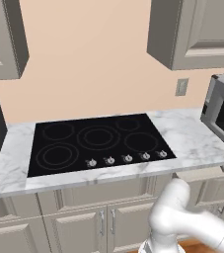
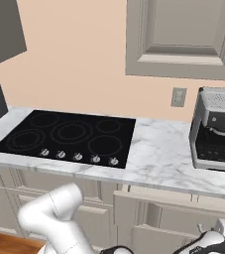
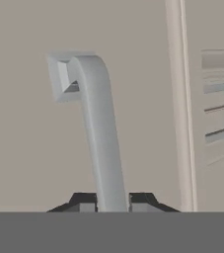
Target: Take the tongs from the drawer on the right and place them on the dining counter next to the tray containing the hot dog.
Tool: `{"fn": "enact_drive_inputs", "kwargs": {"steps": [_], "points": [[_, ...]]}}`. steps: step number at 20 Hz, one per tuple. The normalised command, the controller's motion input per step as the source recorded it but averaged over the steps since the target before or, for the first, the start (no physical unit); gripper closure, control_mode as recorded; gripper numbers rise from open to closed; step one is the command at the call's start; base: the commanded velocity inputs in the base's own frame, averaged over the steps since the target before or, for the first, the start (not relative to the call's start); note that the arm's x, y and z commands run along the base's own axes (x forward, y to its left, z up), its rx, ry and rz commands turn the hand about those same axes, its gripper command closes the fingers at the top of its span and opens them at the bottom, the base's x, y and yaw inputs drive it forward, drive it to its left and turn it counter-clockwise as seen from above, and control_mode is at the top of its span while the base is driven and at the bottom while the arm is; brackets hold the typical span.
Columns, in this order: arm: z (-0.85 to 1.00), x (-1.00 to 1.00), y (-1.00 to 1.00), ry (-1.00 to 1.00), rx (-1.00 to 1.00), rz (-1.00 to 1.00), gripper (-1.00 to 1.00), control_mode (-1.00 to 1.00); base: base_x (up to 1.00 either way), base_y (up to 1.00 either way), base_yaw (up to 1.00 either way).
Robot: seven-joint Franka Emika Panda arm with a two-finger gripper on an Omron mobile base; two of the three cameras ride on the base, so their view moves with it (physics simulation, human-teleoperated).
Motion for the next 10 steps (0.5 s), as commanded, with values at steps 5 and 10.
{"fn": "enact_drive_inputs", "kwargs": {"steps": [5, 10], "points": [[-0.13, -0.94, -0.04, 0.03, 0.00, -0.06, 1.00, -1.00, 0.00, 0.00, 0.00], [-0.11, -0.85, -0.02, 0.03, 0.00, -0.06, 1.00, -1.00, 0.00, 0.00, 0.00]]}}
